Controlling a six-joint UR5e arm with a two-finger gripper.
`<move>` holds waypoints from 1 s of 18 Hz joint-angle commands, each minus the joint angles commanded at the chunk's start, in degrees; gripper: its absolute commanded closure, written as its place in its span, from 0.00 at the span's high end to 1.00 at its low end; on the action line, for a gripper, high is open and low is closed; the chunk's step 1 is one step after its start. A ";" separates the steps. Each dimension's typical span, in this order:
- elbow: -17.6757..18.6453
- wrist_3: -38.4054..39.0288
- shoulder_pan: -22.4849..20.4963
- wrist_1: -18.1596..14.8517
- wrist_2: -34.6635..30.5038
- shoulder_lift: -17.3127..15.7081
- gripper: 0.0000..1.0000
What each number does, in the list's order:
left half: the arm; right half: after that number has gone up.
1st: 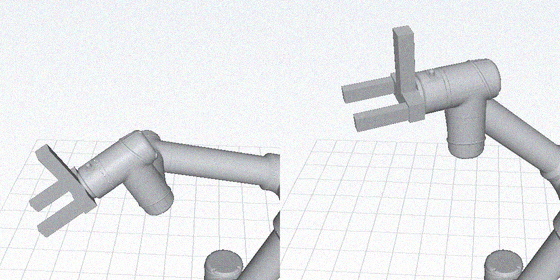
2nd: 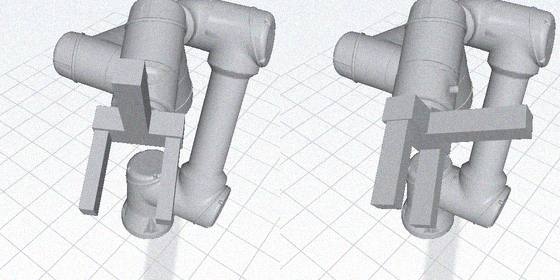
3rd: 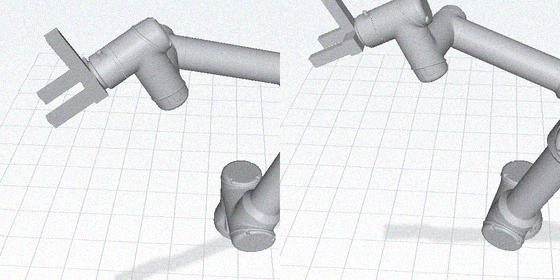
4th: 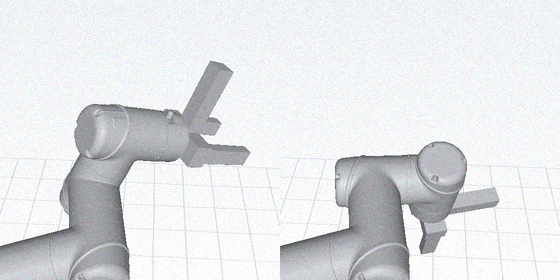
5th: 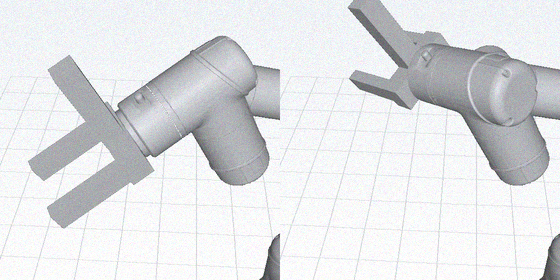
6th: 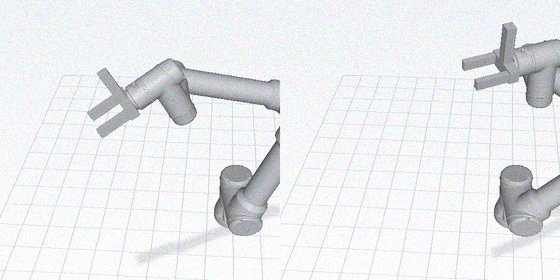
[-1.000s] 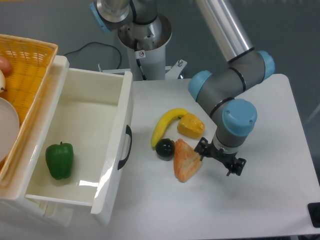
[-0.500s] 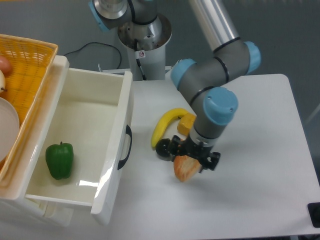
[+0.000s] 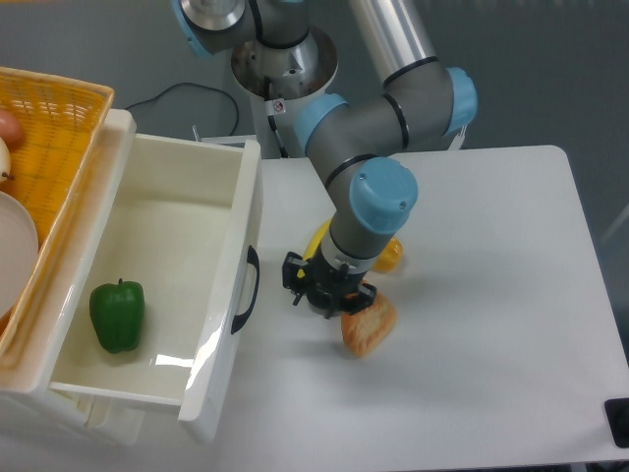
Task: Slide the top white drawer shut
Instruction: 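Lower the gripper to the drawer's black handle and front face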
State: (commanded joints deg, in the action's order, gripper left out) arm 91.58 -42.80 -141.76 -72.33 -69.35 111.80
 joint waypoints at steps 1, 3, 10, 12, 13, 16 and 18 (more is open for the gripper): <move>-0.09 0.00 -0.26 -0.27 0.00 -0.09 0.27; -0.17 0.00 -1.58 -0.45 0.70 -0.53 0.25; -0.70 -0.09 -2.03 -3.08 1.76 -1.41 0.16; -0.70 0.00 -2.11 -3.87 3.59 -2.63 0.15; -0.70 0.00 -2.11 -4.48 4.56 -3.16 0.14; -0.70 0.00 -1.94 -5.98 5.45 -4.31 0.13; -0.70 0.00 -1.76 -5.98 6.24 -4.31 0.12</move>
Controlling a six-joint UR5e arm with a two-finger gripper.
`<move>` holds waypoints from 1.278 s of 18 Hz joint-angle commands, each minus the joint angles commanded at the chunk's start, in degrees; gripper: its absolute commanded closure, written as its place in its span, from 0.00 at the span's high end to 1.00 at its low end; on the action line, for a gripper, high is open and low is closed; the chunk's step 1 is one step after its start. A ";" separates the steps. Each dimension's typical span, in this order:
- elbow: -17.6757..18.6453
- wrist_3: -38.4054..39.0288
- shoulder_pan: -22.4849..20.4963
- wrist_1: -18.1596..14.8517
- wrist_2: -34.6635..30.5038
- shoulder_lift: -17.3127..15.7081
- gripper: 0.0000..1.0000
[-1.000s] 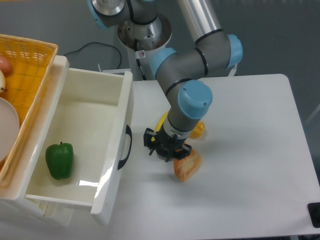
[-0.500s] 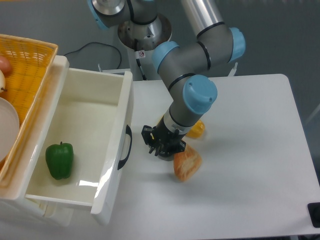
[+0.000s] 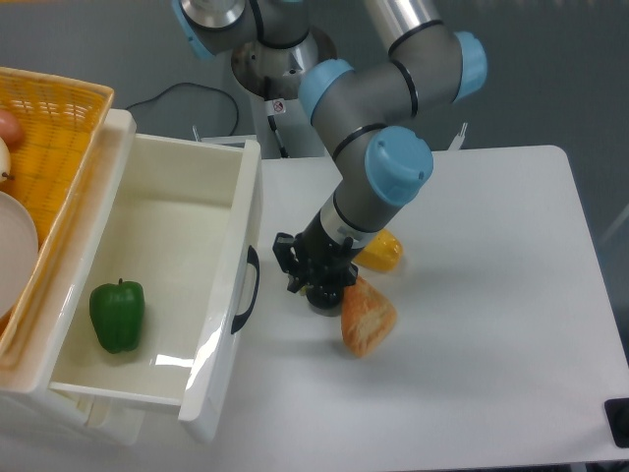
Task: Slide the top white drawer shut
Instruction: 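Lower the gripper to the drawer's black handle and front face, then push the drawer front with the gripper into the cabinet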
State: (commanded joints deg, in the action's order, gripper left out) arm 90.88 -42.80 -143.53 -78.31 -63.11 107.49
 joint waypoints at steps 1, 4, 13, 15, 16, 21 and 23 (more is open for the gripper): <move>0.00 0.00 0.09 -0.17 0.09 -0.09 0.12; 0.00 0.00 0.26 -0.70 0.36 -0.88 0.12; 0.00 0.26 1.58 -1.14 1.59 -0.97 0.13; 0.00 0.26 1.58 -1.32 1.59 -0.97 0.13; 0.00 0.26 1.58 -1.58 1.59 -1.05 0.13; 0.09 0.26 1.58 -2.11 2.73 -2.02 0.13; 0.09 0.26 1.67 -2.11 2.82 -2.02 0.13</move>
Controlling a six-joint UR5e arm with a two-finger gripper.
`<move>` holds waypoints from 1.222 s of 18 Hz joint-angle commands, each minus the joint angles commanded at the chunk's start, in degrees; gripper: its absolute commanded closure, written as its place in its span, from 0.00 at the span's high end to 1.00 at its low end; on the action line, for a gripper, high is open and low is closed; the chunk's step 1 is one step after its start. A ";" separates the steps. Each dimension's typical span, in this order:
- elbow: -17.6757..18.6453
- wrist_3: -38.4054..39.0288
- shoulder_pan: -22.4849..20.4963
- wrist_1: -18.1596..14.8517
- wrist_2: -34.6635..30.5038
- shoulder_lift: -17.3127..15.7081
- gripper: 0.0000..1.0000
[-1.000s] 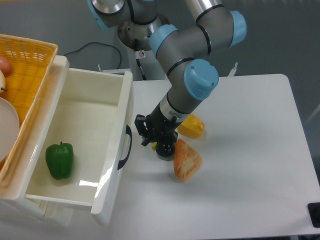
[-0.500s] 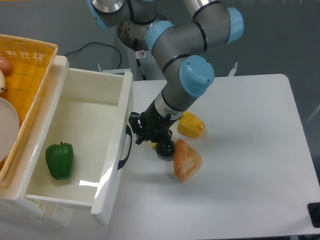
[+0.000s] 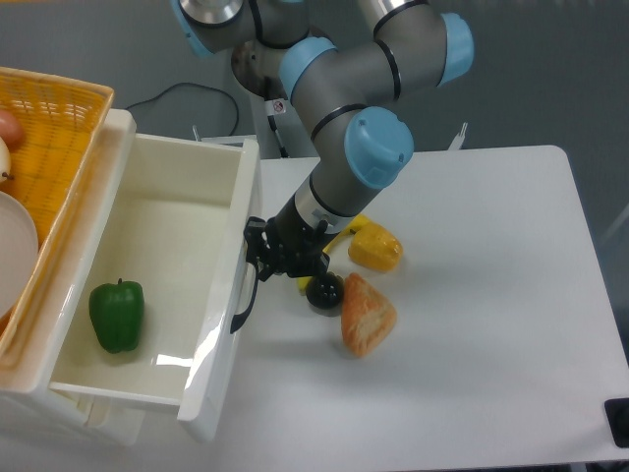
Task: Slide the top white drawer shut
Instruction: 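Push the drawer front with the gripper into the cabinet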
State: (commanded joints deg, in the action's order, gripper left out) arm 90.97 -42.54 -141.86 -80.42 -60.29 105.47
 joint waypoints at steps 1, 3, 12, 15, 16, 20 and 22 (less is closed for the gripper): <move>0.00 0.00 0.17 0.00 0.00 0.00 0.13; 0.09 0.00 0.53 0.00 0.00 -0.09 0.13; 0.35 0.00 1.93 -0.35 0.00 -0.18 0.13; 0.35 0.09 2.11 -0.35 0.00 -0.53 0.13; 0.35 0.00 2.28 -0.35 0.00 -0.53 0.13; 0.35 0.00 2.98 -0.35 0.00 -0.79 0.13; 0.53 0.00 3.34 -0.35 0.00 -0.88 0.13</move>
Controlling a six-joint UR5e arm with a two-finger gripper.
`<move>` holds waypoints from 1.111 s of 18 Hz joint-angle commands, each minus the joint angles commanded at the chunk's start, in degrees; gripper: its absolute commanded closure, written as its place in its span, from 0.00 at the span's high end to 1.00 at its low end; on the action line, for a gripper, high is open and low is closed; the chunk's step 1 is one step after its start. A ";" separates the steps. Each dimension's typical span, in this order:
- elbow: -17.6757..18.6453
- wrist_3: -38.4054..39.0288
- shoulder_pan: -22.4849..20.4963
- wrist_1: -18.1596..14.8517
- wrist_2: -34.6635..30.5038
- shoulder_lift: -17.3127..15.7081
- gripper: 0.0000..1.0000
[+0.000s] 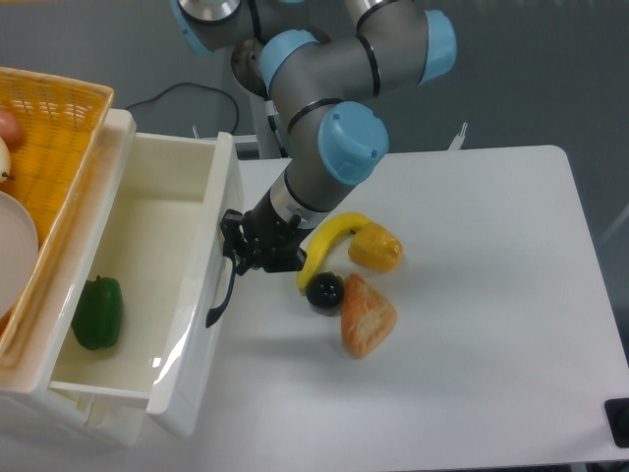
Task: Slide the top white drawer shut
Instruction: 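Push the drawer front with the gripper into the cabinet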
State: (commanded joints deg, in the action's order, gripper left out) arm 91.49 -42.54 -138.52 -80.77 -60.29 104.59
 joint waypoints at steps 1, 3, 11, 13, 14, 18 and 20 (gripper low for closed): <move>0.00 0.00 0.09 0.00 0.00 0.00 0.13; 0.09 0.00 0.18 0.00 0.00 0.00 0.13; 0.70 0.00 2.11 0.00 0.00 -0.09 0.14; 0.88 0.00 2.46 0.00 0.00 -0.09 0.14; 0.88 0.09 2.81 -0.09 0.00 -0.09 0.14; 1.14 0.09 3.69 -0.09 0.00 -0.53 0.15; 1.14 0.09 3.87 -0.09 0.00 -0.79 0.15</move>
State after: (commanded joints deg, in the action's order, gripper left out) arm 92.64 -42.45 -134.65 -80.86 -60.29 103.80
